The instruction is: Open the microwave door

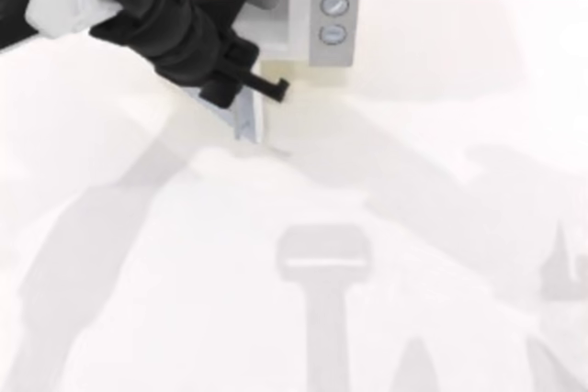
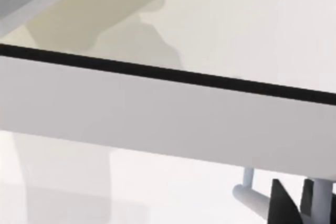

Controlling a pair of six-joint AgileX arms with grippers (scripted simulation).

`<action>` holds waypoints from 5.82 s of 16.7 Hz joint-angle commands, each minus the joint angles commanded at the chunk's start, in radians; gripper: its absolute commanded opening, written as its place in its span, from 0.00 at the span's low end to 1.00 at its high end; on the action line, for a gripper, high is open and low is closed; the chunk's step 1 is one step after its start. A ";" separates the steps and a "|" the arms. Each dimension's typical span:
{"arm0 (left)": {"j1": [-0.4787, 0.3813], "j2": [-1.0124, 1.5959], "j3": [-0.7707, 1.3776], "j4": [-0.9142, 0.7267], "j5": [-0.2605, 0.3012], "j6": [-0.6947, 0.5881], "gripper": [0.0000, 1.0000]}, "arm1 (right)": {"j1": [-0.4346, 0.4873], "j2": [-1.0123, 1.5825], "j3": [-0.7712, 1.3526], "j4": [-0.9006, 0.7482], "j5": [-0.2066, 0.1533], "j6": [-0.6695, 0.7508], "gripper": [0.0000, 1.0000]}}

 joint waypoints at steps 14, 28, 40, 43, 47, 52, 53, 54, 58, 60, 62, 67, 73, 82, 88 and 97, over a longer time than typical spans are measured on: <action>0.000 0.000 0.000 0.000 0.000 0.000 0.00 | 0.000 0.000 0.000 0.000 0.000 0.000 1.00; 0.056 -0.049 -0.058 -0.012 0.084 0.149 0.00 | 0.000 0.000 0.000 0.000 0.000 0.000 1.00; 0.056 -0.049 -0.058 -0.012 0.084 0.149 0.00 | 0.000 0.000 0.000 0.000 0.000 0.000 1.00; 0.056 -0.049 -0.058 -0.012 0.084 0.149 0.00 | 0.000 0.000 0.000 0.000 0.000 0.000 1.00; 0.056 -0.049 -0.058 -0.012 0.084 0.149 0.00 | 0.000 0.000 0.000 0.000 0.000 0.000 1.00; 0.057 -0.050 -0.062 -0.017 0.096 0.161 0.00 | 0.000 0.000 0.000 0.000 0.000 0.000 1.00; 0.065 -0.052 -0.066 -0.022 0.105 0.180 0.00 | 0.000 0.000 0.000 0.000 0.000 0.000 1.00; 0.075 -0.057 -0.070 -0.026 0.116 0.205 0.00 | 0.000 0.000 0.000 0.000 0.000 0.000 1.00; 0.115 -0.081 -0.086 -0.042 0.164 0.303 0.00 | 0.000 0.000 0.000 0.000 0.000 0.000 1.00; 0.122 -0.082 -0.092 -0.047 0.170 0.317 0.00 | 0.000 0.000 0.000 0.000 0.000 0.000 1.00; 0.122 -0.082 -0.092 -0.047 0.170 0.317 0.00 | 0.000 0.000 0.000 0.000 0.000 0.000 1.00; 0.122 -0.082 -0.092 -0.047 0.170 0.317 0.00 | 0.000 0.000 0.000 0.000 0.000 0.000 1.00; 0.122 -0.082 -0.092 -0.047 0.170 0.317 0.00 | 0.000 0.000 0.000 0.000 0.000 0.000 1.00; 0.122 -0.082 -0.092 -0.047 0.170 0.317 0.00 | 0.000 0.000 0.000 0.000 0.000 0.000 1.00; 0.133 -0.080 -0.095 -0.063 0.189 0.351 0.00 | 0.000 0.000 0.000 0.000 0.000 0.000 1.00; 0.197 -0.094 -0.098 -0.109 0.256 0.506 0.00 | 0.000 0.000 0.000 0.000 0.000 0.000 1.00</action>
